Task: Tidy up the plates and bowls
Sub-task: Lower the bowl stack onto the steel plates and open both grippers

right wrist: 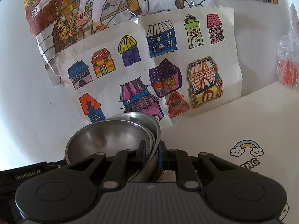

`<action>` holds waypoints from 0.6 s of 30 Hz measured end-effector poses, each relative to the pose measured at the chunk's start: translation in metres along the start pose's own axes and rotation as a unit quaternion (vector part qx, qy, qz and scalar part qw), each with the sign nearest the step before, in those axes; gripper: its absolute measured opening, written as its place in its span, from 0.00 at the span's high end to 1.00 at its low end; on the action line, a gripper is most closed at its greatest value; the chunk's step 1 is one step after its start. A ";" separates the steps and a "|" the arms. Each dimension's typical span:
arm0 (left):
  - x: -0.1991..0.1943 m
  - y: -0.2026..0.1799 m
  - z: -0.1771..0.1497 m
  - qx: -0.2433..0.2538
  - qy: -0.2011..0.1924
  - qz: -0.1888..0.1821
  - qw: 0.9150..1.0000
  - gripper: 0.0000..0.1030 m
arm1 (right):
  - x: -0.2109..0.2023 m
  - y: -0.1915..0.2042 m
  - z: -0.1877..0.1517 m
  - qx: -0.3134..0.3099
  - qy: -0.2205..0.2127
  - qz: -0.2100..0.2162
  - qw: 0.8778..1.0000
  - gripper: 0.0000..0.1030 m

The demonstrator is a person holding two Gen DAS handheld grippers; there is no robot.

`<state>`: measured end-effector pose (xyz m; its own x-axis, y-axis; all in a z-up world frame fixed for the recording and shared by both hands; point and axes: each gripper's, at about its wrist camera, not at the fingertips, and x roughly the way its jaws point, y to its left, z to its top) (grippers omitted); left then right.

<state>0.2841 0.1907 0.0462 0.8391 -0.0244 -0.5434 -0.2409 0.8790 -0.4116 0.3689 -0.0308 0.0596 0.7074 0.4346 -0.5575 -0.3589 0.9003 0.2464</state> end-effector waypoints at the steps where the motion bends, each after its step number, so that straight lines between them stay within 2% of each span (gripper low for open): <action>1: 0.000 0.000 0.000 0.000 0.000 -0.002 1.000 0.81 | 0.000 0.000 0.000 0.001 0.000 0.001 1.000 0.85; 18: -0.003 0.005 0.000 -0.011 0.002 -0.013 1.000 0.80 | -0.001 -0.001 -0.001 -0.003 -0.005 0.009 1.000 0.83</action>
<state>0.2804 0.1949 0.0463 0.8434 -0.0499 -0.5349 -0.2292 0.8672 -0.4422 0.3681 -0.0319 0.0594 0.7069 0.4504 -0.5454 -0.3746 0.8924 0.2514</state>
